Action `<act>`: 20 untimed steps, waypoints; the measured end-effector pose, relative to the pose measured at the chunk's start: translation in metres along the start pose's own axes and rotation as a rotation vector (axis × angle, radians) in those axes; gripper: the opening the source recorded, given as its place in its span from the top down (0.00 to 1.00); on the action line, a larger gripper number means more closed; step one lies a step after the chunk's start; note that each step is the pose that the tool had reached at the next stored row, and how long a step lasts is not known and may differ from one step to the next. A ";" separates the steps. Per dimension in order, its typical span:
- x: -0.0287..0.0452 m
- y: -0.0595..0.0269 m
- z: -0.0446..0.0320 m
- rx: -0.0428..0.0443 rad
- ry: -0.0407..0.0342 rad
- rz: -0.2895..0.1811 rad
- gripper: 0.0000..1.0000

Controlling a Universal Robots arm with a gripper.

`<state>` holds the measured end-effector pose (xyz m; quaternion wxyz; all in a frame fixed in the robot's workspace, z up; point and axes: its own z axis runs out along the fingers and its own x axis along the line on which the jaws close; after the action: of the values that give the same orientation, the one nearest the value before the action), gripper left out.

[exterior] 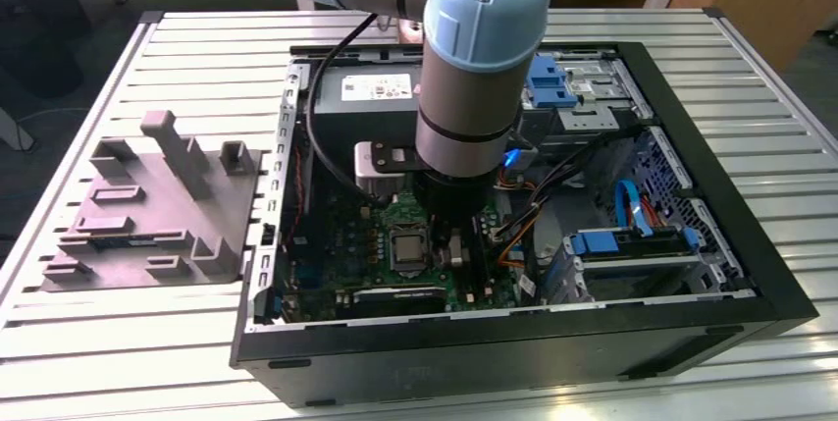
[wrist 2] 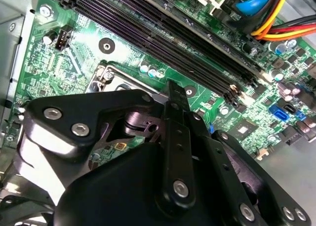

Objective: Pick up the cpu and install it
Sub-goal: 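Install the first cpu locking lever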

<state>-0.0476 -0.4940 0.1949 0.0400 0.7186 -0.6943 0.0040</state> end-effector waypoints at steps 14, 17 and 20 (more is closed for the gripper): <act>-0.0003 -0.0019 0.0055 0.0002 0.0001 -0.004 0.89; -0.0003 -0.0026 0.0064 0.0004 0.0004 -0.006 0.89; -0.0004 -0.0028 0.0072 0.0010 0.0007 -0.010 0.89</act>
<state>-0.0452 -0.4940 0.1875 0.0399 0.7221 -0.6907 0.0044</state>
